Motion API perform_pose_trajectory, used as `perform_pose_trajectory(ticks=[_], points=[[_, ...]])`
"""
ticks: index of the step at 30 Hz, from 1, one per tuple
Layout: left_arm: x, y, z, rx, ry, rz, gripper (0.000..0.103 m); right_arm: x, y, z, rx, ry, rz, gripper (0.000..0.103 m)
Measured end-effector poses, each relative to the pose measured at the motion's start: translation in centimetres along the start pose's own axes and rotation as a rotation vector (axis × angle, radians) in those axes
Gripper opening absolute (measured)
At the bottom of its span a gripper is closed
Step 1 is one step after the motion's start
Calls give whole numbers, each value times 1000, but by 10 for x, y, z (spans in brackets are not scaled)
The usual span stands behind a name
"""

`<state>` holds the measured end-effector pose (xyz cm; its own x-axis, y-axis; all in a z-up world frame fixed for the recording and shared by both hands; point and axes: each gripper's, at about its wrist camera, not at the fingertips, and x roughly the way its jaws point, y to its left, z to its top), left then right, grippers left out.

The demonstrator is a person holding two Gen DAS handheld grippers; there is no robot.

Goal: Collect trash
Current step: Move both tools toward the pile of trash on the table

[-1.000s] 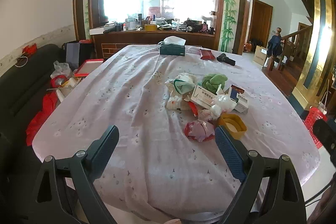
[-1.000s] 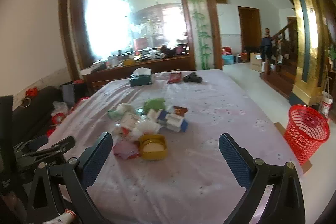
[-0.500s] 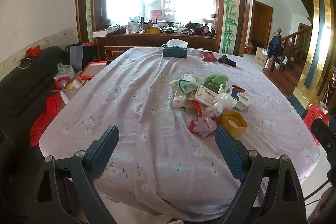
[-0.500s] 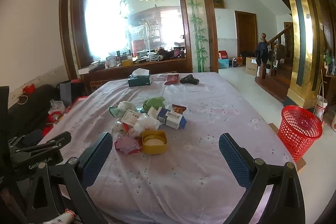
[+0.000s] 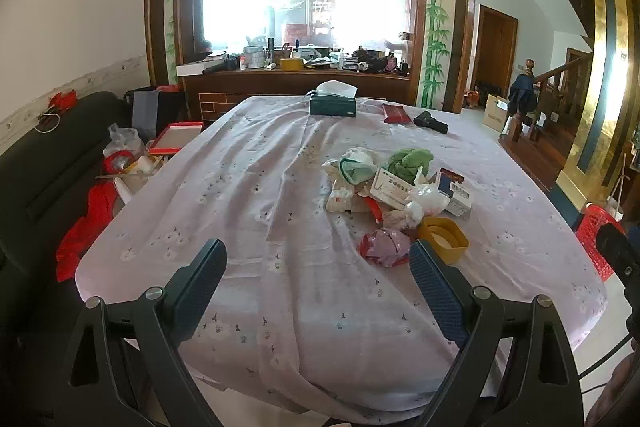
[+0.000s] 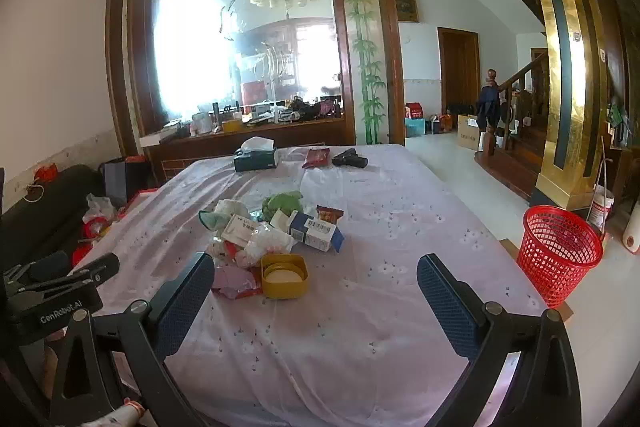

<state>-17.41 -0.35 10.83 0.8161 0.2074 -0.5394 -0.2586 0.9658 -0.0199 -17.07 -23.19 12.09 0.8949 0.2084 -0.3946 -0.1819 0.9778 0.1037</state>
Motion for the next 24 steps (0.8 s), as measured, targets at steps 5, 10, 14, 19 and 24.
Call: perform_pose_trajectory(ticks=[5, 10, 14, 19, 24], points=[[0, 0, 0, -2, 0, 0, 92, -2, -1, 2, 4, -12, -5, 103], [0, -2, 2, -7, -3, -3, 92, -5, -2, 4, 3, -35, -11, 103], [0, -2, 3, -10, -7, -7, 91, -3, -1, 4, -12, -33, -28, 103], [2, -3, 7, -9, -5, -16, 91, 7, -1, 3, -22, -12, -8, 103], [23, -11, 10, 26, 46, -41, 91, 24, -2, -1, -31, 10, -37, 103]])
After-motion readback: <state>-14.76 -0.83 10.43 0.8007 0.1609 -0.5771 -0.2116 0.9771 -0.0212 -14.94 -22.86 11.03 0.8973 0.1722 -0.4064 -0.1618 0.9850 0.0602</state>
